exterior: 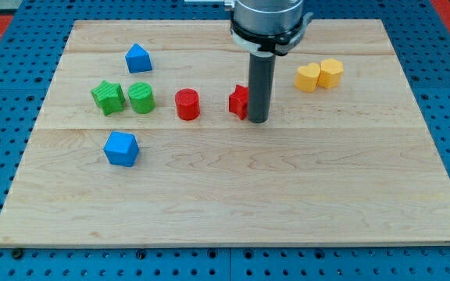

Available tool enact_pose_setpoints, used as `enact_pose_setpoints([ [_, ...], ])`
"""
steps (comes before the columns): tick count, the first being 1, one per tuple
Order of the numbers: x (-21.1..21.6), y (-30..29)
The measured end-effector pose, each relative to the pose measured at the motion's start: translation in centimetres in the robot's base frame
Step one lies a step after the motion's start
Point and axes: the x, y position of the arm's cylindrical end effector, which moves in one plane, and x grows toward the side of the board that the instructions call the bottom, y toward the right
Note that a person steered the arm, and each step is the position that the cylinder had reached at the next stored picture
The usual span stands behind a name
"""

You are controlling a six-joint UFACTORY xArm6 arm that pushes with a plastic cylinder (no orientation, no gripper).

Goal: Push the red circle to the left of the red circle

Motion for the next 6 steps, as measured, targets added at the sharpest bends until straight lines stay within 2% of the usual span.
enact_pose_setpoints([
  [1,3.8,-2.6],
  [2,2.1,-9.5],
  [3,0.9,-13.6],
  [4,-0.7,-13.4],
  [5,-0.8,-10.8],
  [6,1.3,-14.0],
])
